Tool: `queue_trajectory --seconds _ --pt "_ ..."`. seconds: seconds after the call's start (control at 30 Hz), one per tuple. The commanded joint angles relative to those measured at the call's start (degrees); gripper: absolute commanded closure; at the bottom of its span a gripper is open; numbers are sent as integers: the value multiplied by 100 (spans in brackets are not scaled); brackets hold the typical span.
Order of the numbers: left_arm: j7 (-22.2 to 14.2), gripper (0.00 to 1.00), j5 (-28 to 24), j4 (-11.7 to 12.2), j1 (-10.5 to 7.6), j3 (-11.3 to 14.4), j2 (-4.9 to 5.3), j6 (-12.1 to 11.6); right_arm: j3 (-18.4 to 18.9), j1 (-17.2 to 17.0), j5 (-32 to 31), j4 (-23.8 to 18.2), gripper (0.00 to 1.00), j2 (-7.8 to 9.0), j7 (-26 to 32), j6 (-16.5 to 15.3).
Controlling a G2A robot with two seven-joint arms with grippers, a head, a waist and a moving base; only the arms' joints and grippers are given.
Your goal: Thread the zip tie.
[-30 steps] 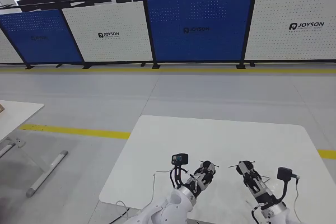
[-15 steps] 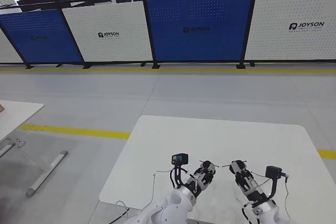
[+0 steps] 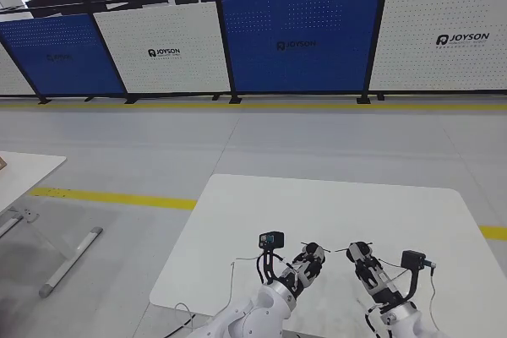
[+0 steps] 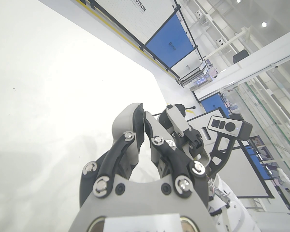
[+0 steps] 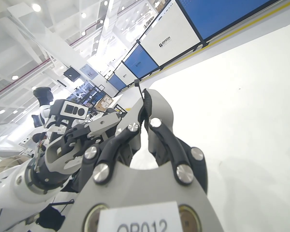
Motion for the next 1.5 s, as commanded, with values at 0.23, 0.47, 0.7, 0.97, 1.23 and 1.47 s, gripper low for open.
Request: queue_trajectory --seconds 0.23,0.47,0.7,0.97,1.23,1.47 --pt "-68 100 -231 -10 29 -64 -12 -188 0 0 0 0 100 0 0 0" --pt "-231 100 -477 3 62 -183 -6 -396 0 0 0 0 100 0 0 0" --pt "-231 100 -477 3 62 -183 -6 -396 66 -23 50 0 100 -19 34 23" --pt "-231 100 -477 3 62 -183 -6 -396 132 -62 256 -57 100 -73 357 -37" --pt "-231 100 -477 3 62 -183 -6 -396 141 -67 265 -58 100 -80 351 -21" --pt "-231 100 -477 3 62 -183 -6 -396 255 -164 260 -100 100 -134 178 12"
